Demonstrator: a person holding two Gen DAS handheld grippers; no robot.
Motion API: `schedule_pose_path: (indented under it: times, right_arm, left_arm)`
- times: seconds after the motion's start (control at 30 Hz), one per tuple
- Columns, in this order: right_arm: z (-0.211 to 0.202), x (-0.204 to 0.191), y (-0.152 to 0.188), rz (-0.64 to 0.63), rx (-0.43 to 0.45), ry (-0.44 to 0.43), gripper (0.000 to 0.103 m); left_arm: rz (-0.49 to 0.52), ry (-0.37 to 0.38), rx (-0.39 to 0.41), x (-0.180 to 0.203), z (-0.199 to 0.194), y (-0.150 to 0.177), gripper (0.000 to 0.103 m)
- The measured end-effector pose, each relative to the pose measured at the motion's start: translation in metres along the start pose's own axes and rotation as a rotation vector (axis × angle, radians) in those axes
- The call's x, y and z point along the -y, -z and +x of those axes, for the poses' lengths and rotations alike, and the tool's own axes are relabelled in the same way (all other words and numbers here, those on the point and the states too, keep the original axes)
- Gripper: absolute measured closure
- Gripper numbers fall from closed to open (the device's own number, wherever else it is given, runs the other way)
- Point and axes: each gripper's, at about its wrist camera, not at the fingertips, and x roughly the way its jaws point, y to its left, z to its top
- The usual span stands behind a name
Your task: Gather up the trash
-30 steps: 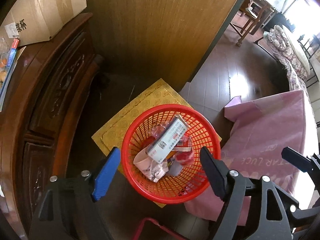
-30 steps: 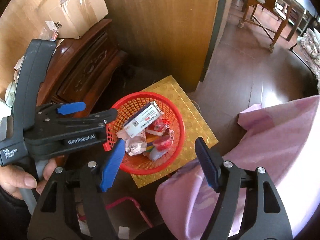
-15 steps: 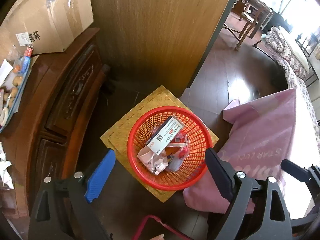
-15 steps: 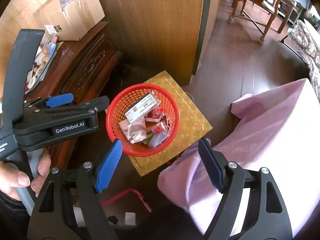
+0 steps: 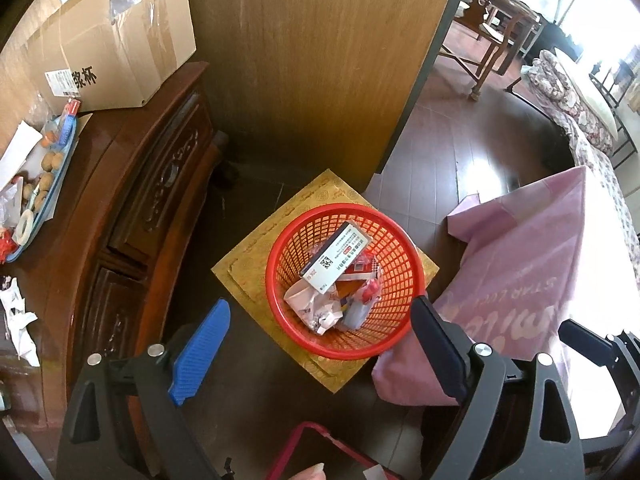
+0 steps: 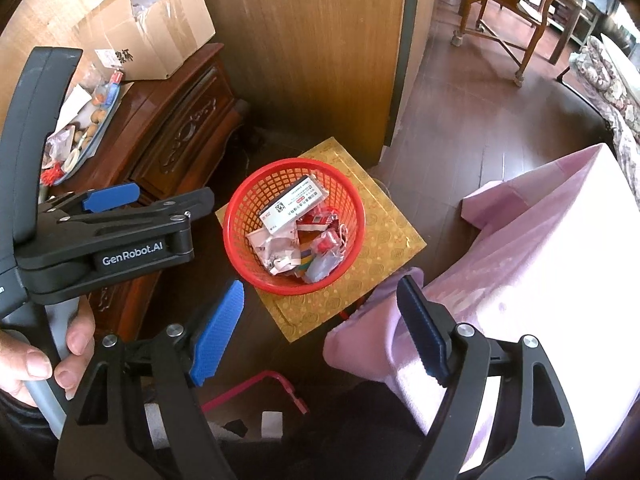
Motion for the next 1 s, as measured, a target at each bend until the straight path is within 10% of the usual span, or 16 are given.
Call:
schedule_pose_path:
  times: [1.0]
  right_arm:
    - [0.0014,-0.0008,0.007,0.012,0.008,0.005,0.026]
  left_arm:
    - [0.014,-0.022,0.007,0.0014,-0.0061,0.0006,0.013]
